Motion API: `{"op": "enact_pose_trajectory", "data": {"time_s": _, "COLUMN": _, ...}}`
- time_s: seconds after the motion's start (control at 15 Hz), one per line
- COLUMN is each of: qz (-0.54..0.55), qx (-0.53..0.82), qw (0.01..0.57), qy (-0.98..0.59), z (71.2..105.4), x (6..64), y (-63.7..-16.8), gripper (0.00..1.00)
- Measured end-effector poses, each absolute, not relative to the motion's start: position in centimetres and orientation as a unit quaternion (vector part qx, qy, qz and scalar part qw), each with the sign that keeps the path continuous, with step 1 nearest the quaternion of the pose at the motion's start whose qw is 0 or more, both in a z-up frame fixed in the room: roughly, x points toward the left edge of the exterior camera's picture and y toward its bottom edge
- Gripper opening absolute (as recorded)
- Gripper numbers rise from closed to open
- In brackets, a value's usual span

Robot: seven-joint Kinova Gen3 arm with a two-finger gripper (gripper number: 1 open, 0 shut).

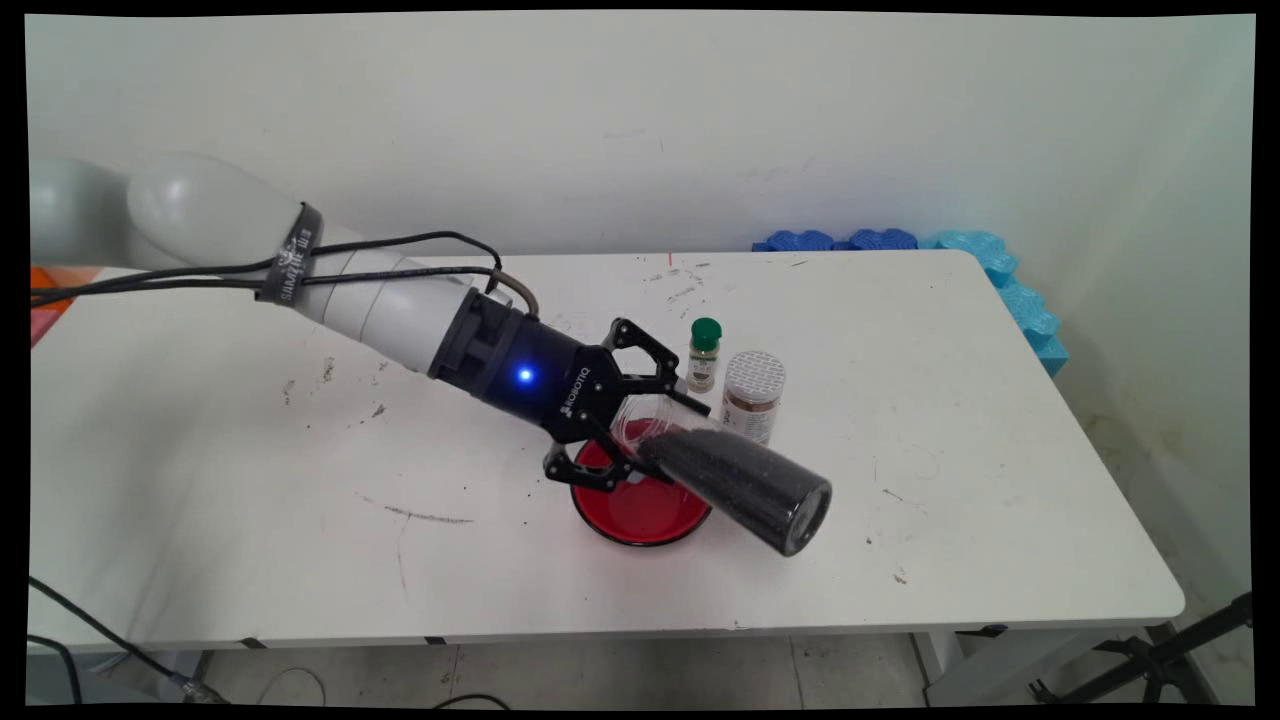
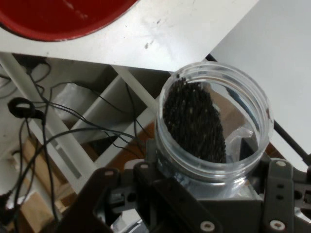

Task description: Pour the black seasoning powder in the red bowl

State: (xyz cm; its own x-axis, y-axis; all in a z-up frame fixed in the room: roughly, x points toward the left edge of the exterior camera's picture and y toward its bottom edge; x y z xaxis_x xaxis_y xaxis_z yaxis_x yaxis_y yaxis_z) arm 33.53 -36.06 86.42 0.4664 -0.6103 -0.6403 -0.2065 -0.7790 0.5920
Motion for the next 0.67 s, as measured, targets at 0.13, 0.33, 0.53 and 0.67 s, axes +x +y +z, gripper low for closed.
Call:
{"op": "enact_pose_trajectory", "data": {"time_s": 0.13, "qz": -0.461, "qx": 0.827, "qw": 0.221, "qy": -0.235, "z": 86.44, "x": 33.44, "y": -36.18, "gripper": 0.00}}
{"op": "enact_pose_trajectory", "data": {"time_s": 0.33, "qz": -0.471, "qx": 0.827, "qw": 0.220, "qy": -0.215, "z": 86.46, "x": 33.35, "y": -36.36, "gripper": 0.00}}
{"op": "enact_pose_trajectory", "data": {"time_s": 0.53, "qz": -0.479, "qx": 0.827, "qw": 0.218, "qy": -0.198, "z": 86.36, "x": 33.42, "y": -36.42, "gripper": 0.00}}
{"op": "enact_pose_trajectory", "data": {"time_s": 0.67, "qz": -0.484, "qx": 0.827, "qw": 0.216, "qy": -0.188, "z": 86.27, "x": 33.47, "y": -36.48, "gripper": 0.00}}
